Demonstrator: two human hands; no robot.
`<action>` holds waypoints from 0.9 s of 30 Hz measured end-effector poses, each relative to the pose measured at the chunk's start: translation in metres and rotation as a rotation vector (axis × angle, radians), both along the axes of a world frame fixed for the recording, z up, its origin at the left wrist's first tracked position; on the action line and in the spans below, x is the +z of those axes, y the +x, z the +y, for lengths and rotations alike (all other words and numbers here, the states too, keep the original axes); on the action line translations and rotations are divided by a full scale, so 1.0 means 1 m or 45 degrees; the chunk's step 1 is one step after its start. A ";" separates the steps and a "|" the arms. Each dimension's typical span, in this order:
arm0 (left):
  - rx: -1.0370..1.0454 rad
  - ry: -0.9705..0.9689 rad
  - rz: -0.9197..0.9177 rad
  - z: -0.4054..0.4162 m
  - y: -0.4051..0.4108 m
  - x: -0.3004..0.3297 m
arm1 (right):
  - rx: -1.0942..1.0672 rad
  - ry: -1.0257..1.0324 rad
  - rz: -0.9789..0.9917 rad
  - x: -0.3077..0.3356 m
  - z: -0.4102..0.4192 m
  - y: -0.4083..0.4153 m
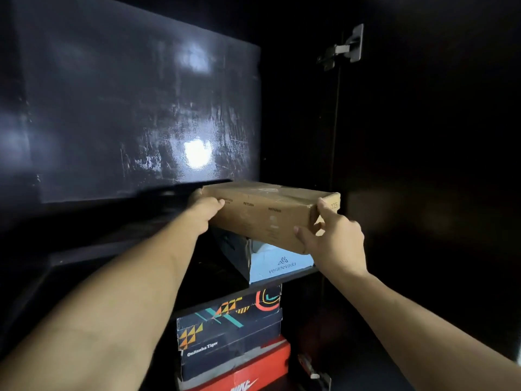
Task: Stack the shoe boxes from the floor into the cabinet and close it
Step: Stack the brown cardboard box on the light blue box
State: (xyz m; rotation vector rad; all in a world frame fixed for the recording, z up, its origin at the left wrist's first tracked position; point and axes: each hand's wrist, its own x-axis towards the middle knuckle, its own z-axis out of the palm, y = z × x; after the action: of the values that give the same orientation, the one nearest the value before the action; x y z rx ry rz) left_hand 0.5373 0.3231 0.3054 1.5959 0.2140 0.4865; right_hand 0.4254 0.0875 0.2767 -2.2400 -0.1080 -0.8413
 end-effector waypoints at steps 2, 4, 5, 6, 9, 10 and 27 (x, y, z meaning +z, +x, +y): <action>0.020 -0.022 -0.030 -0.007 0.014 -0.008 | -0.001 -0.100 -0.022 -0.003 0.008 0.008; 0.021 0.014 -0.052 -0.021 0.018 -0.012 | 0.050 -0.206 -0.054 -0.004 0.017 0.014; 0.005 0.026 -0.080 -0.028 0.022 -0.014 | 0.084 -0.252 -0.066 -0.004 0.021 0.018; -0.013 0.040 -0.098 -0.035 0.024 -0.015 | 0.118 -0.296 -0.065 -0.004 0.025 0.024; 0.012 -0.015 -0.133 -0.047 0.031 -0.014 | 0.210 -0.406 -0.011 -0.005 0.033 0.045; 0.022 -0.039 -0.107 -0.048 0.033 -0.014 | 0.245 -0.390 0.018 -0.005 0.035 0.051; -0.093 0.596 -0.367 -0.064 -0.002 -0.012 | 0.097 -0.291 0.090 0.035 0.000 0.097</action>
State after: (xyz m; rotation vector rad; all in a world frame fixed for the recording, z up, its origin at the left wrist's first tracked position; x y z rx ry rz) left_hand 0.5356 0.2588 0.2934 1.9523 -0.1907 0.7402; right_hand 0.5225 0.0877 0.3114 -2.4594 -0.2666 -0.7393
